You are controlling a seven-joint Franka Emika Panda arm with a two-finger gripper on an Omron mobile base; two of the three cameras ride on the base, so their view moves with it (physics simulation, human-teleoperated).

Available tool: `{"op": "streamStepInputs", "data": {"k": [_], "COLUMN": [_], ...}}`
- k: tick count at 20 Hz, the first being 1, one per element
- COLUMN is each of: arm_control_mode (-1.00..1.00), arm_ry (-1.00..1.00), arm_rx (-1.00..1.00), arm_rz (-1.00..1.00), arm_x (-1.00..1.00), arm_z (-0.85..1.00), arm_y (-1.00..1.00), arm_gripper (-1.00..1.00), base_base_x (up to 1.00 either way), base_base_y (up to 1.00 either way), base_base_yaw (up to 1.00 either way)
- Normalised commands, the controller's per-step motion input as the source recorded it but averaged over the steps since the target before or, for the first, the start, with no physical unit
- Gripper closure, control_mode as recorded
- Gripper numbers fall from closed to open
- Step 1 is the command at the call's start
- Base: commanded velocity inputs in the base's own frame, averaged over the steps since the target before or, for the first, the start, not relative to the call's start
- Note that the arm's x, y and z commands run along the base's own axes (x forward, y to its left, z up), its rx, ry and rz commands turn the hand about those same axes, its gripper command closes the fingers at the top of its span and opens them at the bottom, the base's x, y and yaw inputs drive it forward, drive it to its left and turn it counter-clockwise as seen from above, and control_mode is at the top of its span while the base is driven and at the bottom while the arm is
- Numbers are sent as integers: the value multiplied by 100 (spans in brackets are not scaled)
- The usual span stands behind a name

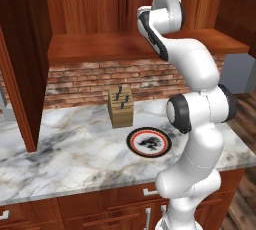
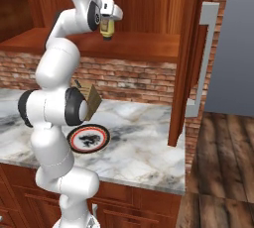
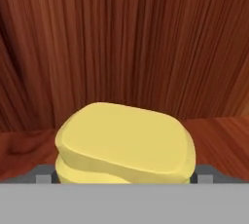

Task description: Move the hot dog bun to the plate on the dining table and place the condiment next to that plate. Then navigate to the fridge and take the sausage and place it on the plate as well.

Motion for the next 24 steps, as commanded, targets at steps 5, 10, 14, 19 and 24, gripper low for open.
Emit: {"op": "streamStepInputs", "data": {"k": [5, 10, 14, 19, 24], "arm_control_mode": [-100, -100, -100, -100, -100], "arm_ry": [0, -1, -9, -12, -9], "arm_rx": [0, 0, 0, 1, 6], "arm_rz": [0, 0, 0, 0, 0], "arm_x": [14, -2, -44, -96, -100], "arm_z": [0, 0, 0, 0, 3], "arm_y": [0, 0, 6, 7, 1], "arm_gripper": [100, 100, 100, 100, 100], "base_base_x": [0, 0, 0, 0, 0], "base_base_y": [0, 0, 0, 0, 0], "base_base_yaw": [0, 0, 0, 0, 0]}}
